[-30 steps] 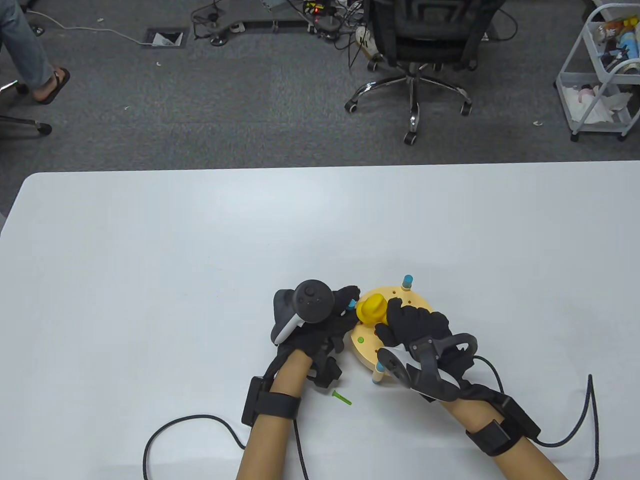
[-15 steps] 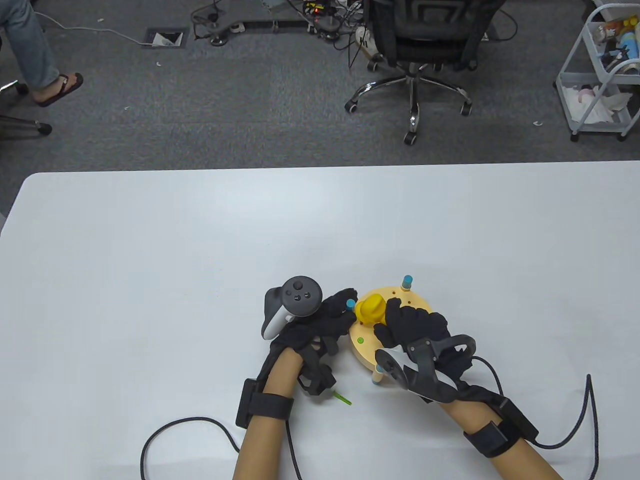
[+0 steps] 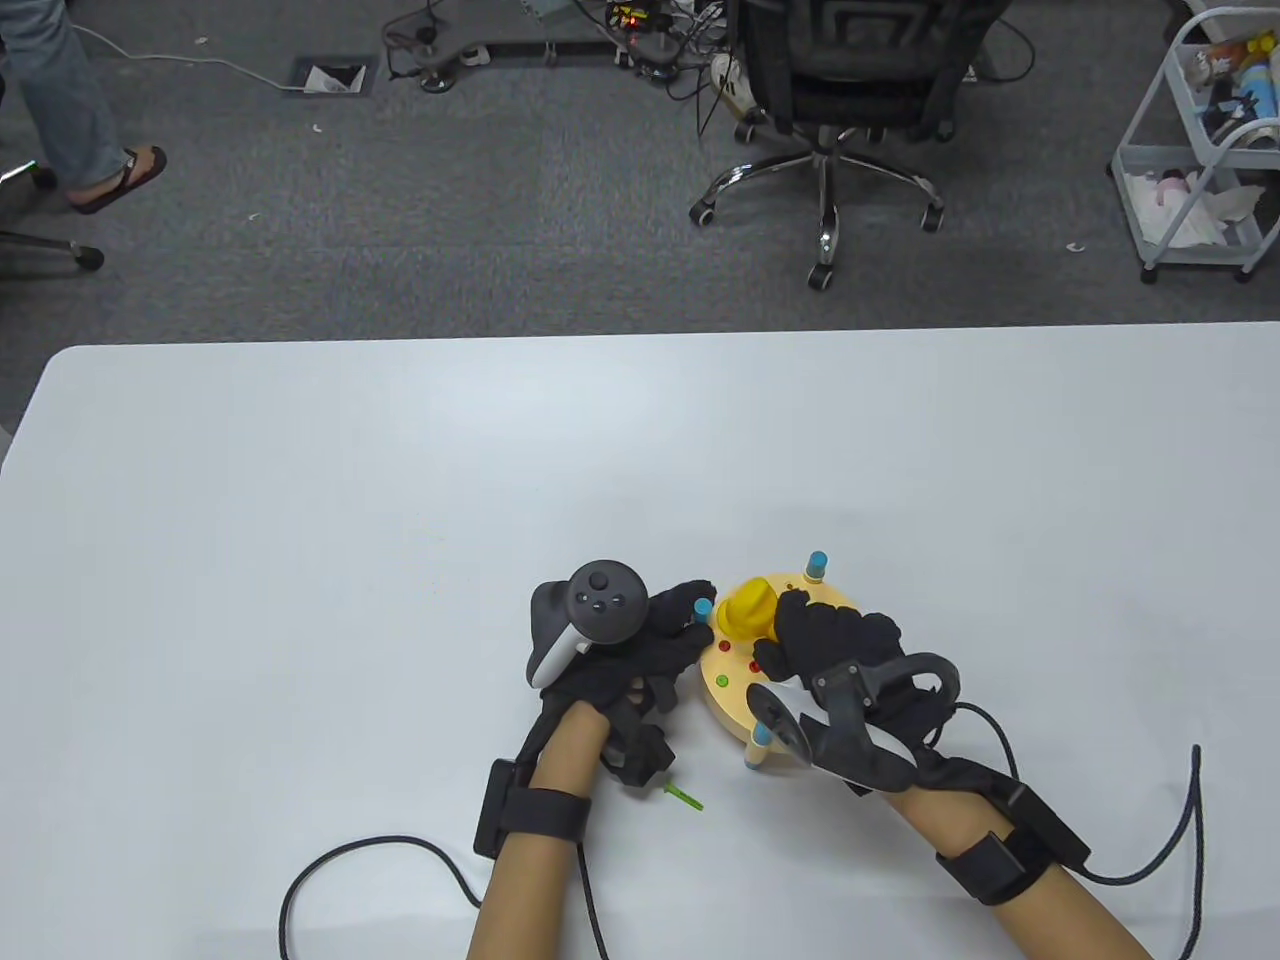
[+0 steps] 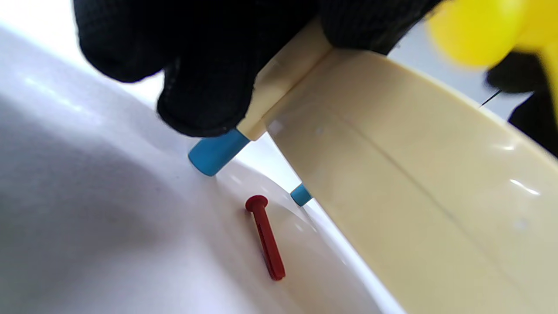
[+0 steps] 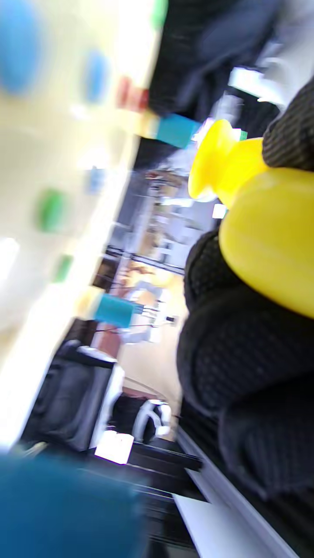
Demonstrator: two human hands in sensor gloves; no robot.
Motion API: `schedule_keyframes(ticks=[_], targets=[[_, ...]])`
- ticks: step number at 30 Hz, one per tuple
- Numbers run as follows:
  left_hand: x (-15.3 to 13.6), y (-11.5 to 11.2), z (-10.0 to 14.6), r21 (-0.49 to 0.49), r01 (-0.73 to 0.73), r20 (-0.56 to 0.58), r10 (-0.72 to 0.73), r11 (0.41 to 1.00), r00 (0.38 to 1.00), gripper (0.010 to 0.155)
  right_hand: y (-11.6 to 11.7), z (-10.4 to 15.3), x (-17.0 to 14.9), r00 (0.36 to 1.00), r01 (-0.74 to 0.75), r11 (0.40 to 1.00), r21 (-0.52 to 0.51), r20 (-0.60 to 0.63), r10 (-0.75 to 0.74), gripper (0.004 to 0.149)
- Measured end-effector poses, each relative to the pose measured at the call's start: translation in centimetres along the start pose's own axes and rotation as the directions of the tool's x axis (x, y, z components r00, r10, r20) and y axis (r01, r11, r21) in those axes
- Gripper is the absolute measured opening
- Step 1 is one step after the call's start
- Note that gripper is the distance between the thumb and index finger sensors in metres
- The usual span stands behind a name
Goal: Hammer toy nails into tap bench
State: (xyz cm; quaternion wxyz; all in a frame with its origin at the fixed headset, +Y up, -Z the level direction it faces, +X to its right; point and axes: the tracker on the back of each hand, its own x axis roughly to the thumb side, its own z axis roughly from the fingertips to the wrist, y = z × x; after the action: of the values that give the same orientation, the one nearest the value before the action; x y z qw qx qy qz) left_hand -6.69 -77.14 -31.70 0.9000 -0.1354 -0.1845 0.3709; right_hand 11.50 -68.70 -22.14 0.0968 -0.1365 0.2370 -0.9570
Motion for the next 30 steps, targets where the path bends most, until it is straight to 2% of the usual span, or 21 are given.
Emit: schedule_keyframes(ticks=[1,2,3,5,6,7,8,9,10,12,14,16,19,20,22,25,28,30], targets=[[0.0,0.0,0.0,0.0,0.004,0.0,-0.004,1.0,1.0,0.061,0.3,0.0,0.4,1.0,-0.004,0.999,0.032,0.029,0.003,0.066],[0.0,0.0,0.0,0.001,0.001,0.002,-0.001,1.0,1.0,0.061,1.4,0.0,1.3,0.992,-0.074,0.979,0.19,0.113,0.053,0.066],[-0.1,0.0,0.0,0.003,-0.011,0.001,0.011,1.0,1.0,0.06,1.5,0.0,1.4,0.975,-0.219,0.939,0.267,0.084,0.204,0.066],[-0.2,-0.1,0.0,0.0,-0.025,0.0,0.025,1.0,1.0,0.061,0.9,0.2,1.0,0.983,-0.161,0.983,0.082,0.1,0.153,0.065],[-0.2,-0.1,0.0,0.002,-0.028,-0.001,0.028,1.0,1.0,0.061,0.7,0.3,0.7,0.994,-0.089,0.995,0.045,0.061,0.087,0.066],[-0.3,-0.1,0.0,0.002,-0.028,0.0,0.028,1.0,1.0,0.06,1.2,0.2,0.9,0.995,-0.045,0.993,0.11,0.09,0.035,0.066],[-0.2,-0.1,0.0,0.002,-0.029,-0.001,0.029,1.0,1.0,0.061,2.0,0.0,0.8,0.993,-0.105,0.95,0.293,0.085,0.084,0.066],[-0.2,-0.1,0.0,0.003,-0.03,-0.001,0.03,1.0,1.0,0.061,1.5,0.5,0.7,0.991,-0.135,0.949,0.284,0.035,0.13,0.066],[-0.2,-0.1,0.0,0.006,-0.028,-0.002,0.028,1.0,1.0,0.061,1.6,0.5,0.3,0.995,-0.091,0.976,0.198,0.056,0.082,0.066],[-0.2,-0.1,0.1,0.008,-0.023,0.0,0.023,1.0,1.0,0.061,1.2,0.7,-0.4,1.0,-0.023,0.995,0.093,0.012,0.022,0.066],[-0.1,0.0,0.1,-0.016,-0.021,0.004,0.021,1.0,1.0,0.062,0.8,1.1,-1.1,1.0,-0.006,0.997,0.072,-0.022,0.008,0.066],[0.4,1.0,0.9,-0.02,0.012,0.0,-0.012,1.0,1.0,0.069,0.4,2.1,-2.1,0.998,0.045,0.999,0.022,-0.047,-0.044,0.066],[1.5,3.8,2.9,0.131,0.123,-0.006,-0.124,0.984,0.992,0.066,-0.2,3.7,-3.6,0.989,0.112,0.992,-0.061,-0.087,-0.117,0.066],[1.8,4.4,3.8,0.146,0.19,-0.021,-0.189,0.971,0.982,0.064,-0.6,4.4,-4.1,0.983,0.151,0.979,-0.134,-0.084,-0.164,0.066],[2.0,4.5,5.3,0.097,0.305,-0.022,-0.304,0.947,0.952,0.062,-1.1,4.9,-4.7,0.978,0.168,0.97,-0.173,-0.093,-0.186,0.066],[1.5,3.3,7.1,0.007,0.482,-0.002,-0.482,0.876,0.876,0.058,-1.4,5.2,-5.3,0.975,0.162,0.968,-0.192,-0.117,-0.186,0.066],[1.2,0.8,7.9,-0.072,0.584,0.088,-0.578,0.808,0.811,0.056,-1.3,5.4,-5.5,0.97,0.167,0.968,-0.186,-0.143,-0.195,0.066],[1.3,-1.0,8.3,-0.079,0.673,0.159,-0.657,0.735,0.737,0.059,-1.4,5.8,-5.5,0.966,0.18,0.966,-0.188,-0.15,-0.209,0.066]])
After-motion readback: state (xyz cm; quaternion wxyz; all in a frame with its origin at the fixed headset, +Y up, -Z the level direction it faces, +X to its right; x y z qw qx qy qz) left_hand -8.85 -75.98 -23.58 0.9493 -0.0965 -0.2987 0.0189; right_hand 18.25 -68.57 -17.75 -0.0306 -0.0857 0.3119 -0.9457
